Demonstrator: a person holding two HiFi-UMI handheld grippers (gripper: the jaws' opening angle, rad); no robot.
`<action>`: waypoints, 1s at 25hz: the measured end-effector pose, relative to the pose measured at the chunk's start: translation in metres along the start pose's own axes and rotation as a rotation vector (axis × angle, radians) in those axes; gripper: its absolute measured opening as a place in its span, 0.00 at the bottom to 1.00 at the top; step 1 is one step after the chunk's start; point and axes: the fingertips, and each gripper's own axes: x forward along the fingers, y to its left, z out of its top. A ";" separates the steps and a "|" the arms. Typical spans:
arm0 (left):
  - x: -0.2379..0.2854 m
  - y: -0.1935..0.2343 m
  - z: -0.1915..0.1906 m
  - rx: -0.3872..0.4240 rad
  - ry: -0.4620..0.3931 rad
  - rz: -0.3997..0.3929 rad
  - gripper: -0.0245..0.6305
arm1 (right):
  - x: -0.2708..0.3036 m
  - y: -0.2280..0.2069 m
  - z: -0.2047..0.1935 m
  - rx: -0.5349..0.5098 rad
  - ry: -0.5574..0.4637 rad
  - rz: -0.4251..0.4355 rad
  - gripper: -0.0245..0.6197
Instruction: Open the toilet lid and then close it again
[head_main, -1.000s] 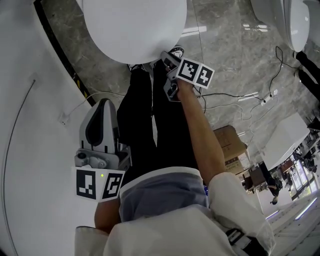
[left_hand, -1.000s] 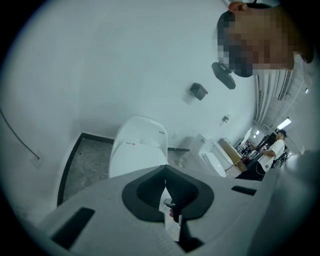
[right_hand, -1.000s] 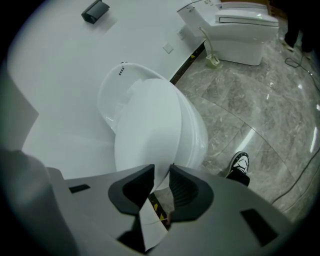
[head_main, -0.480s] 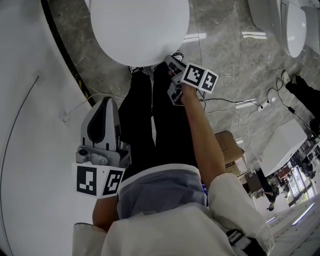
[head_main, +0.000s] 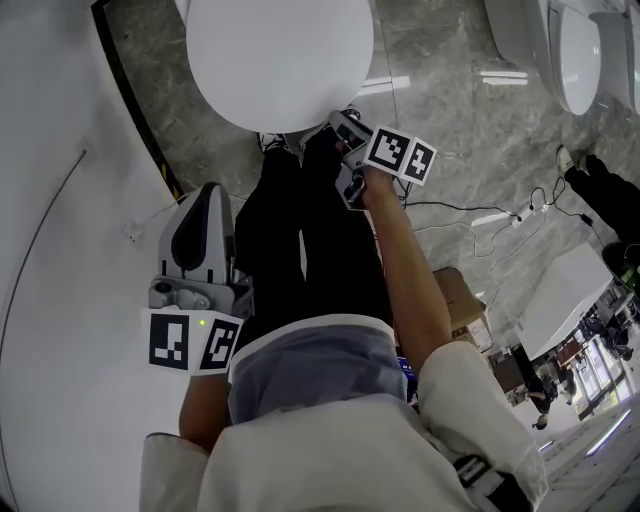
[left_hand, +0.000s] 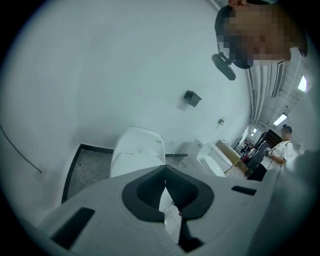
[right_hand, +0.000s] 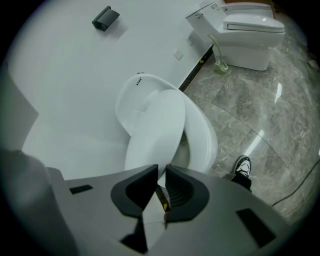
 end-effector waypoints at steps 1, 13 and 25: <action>-0.001 -0.001 0.004 0.006 -0.006 0.001 0.05 | -0.003 0.003 0.002 0.002 -0.002 0.003 0.11; -0.008 -0.021 0.043 0.034 -0.062 0.003 0.05 | -0.021 0.034 0.014 0.008 0.013 0.033 0.10; -0.006 -0.042 0.075 0.008 -0.116 0.011 0.05 | -0.038 0.071 0.037 -0.007 0.028 0.090 0.10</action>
